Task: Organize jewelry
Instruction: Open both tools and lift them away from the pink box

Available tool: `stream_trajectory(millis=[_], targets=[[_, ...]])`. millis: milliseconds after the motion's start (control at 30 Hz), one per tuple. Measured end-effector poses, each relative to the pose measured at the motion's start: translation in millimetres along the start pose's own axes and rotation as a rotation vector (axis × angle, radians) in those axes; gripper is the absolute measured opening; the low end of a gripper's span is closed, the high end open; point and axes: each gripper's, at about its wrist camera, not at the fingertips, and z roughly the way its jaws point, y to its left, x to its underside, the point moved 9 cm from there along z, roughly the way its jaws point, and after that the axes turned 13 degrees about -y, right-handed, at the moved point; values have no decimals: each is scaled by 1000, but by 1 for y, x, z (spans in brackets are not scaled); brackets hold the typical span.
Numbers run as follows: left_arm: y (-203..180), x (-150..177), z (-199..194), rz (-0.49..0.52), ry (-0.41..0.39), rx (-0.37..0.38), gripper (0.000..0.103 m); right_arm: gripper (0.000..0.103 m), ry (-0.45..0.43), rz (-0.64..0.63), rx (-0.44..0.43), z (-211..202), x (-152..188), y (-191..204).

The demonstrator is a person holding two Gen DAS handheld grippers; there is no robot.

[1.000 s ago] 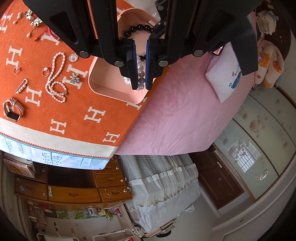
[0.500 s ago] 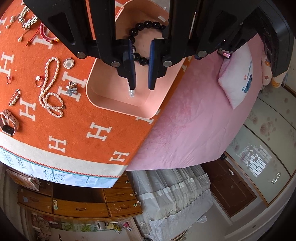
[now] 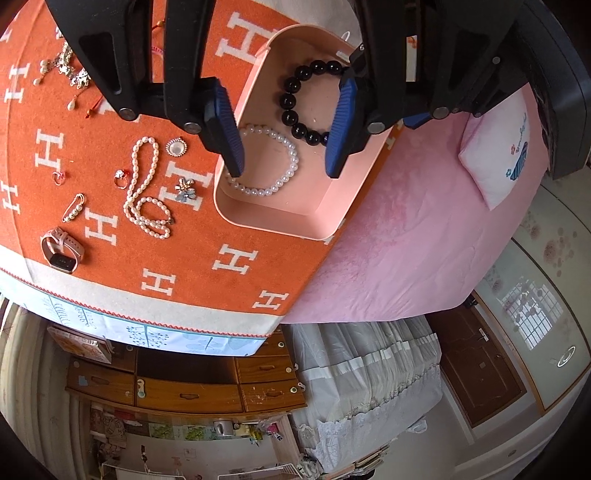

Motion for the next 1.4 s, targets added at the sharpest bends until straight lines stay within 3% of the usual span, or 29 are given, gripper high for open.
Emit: stream_trajectory(millis=[67, 300, 500, 733, 967, 1100, 1167, 1400], targets=[[-1, 0, -3, 1, -4, 1, 63, 67, -25, -12, 27, -10, 0, -1], [-4, -1, -17, 13, -27, -1, 63, 68, -42, -29, 76, -43, 11, -3], [-12, -2, -32, 42, -60, 0, 63, 83, -56, -20, 103, -70, 24, -8], [-29, -7, -46, 85, -89, 23, 63, 84, -84, -58, 135, -95, 25, -14], [-55, -9, -44, 88, -21, 128, 63, 84, -159, -62, 168, -133, 6, -43], [-68, -11, -34, 56, 51, 198, 63, 83, -204, 4, 184, -160, -6, -80], [-75, -15, -31, 65, 55, 192, 63, 73, -222, 26, 189, -172, -11, -100], [-104, -39, -15, 92, 79, 210, 63, 73, -210, 133, 253, -204, -12, -174]])
